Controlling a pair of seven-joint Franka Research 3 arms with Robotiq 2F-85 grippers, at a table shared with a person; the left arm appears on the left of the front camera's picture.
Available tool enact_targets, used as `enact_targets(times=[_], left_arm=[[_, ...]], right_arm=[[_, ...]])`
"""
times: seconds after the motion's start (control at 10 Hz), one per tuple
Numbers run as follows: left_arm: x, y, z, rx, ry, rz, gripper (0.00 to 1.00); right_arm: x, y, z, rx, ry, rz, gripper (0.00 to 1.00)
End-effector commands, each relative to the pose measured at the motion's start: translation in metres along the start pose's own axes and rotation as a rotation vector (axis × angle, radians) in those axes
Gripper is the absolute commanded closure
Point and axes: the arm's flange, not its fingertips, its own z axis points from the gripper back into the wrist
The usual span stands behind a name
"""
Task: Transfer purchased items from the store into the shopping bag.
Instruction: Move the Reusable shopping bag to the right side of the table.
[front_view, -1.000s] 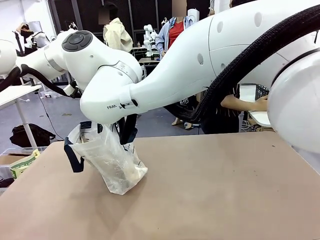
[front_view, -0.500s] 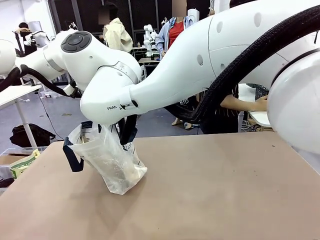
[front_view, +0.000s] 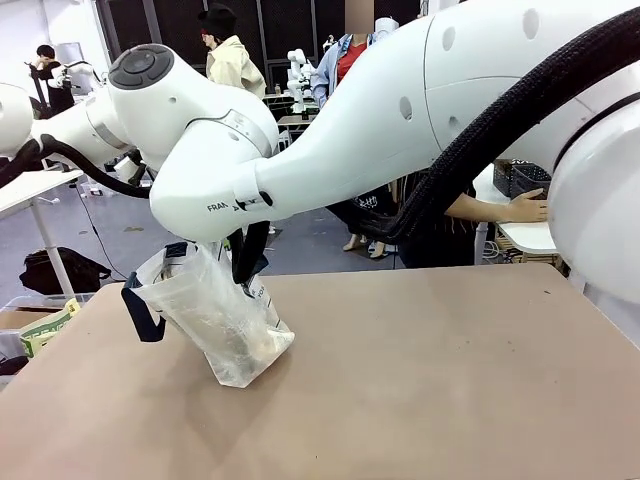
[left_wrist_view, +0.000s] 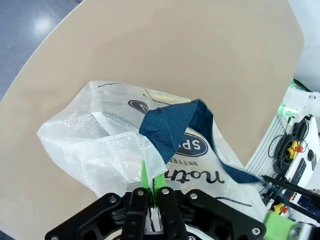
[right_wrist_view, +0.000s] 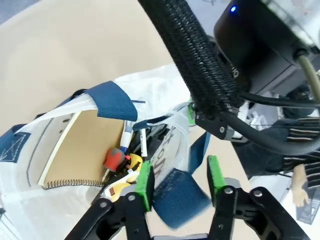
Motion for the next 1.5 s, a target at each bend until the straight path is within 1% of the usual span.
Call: enact_targets(times=[0.0,0.2,0.3,0.4,0.6,0.7,0.8,0.9,1.0,1.2,1.3,1.4], left_arm=[[-0.005,0.002,0.001,-0.01,-0.051,-0.034,1.0],[-0.008,0.004,0.004,-0.018,-0.071,-0.038,1.0],[-0.011,0.005,0.006,-0.02,-0.078,-0.042,1.0],[-0.014,0.005,0.008,-0.024,-0.083,-0.054,1.0],[-0.014,0.007,0.009,-0.015,-0.088,-0.065,1.0],[-0.012,0.007,0.009,-0.013,-0.089,-0.077,1.0],[-0.014,0.002,0.009,-0.008,-0.091,-0.094,1.0],[-0.011,0.0,0.009,-0.009,-0.096,-0.105,1.0],[-0.009,0.002,0.012,0.001,-0.094,-0.102,1.0],[-0.008,-0.002,0.017,0.022,-0.074,-0.101,1.0],[-0.009,-0.003,0.02,0.02,-0.06,-0.107,1.0],[-0.01,-0.002,0.025,0.032,-0.061,-0.131,1.0]], right_arm=[[-0.009,-0.001,0.013,-0.05,0.011,-0.03,0.0],[-0.027,-0.01,0.033,-0.033,-0.013,-0.022,0.0],[-0.045,-0.018,0.048,-0.026,-0.038,-0.03,0.0],[-0.065,-0.035,0.061,-0.048,-0.043,-0.091,0.0],[-0.115,-0.075,0.083,-0.102,0.009,-0.227,0.0],[-0.142,-0.096,0.092,-0.108,0.026,-0.314,0.0],[-0.179,-0.121,0.095,-0.112,0.072,-0.433,0.0],[-0.214,-0.14,0.098,-0.128,0.157,-0.543,0.0],[-0.256,-0.163,0.091,-0.126,0.221,-0.642,0.0],[-0.339,-0.193,0.073,-0.138,0.398,-0.764,0.0],[-0.377,-0.203,0.065,-0.096,0.466,-0.81,0.0],[-0.413,-0.208,0.059,-0.056,0.509,-0.892,0.0]])
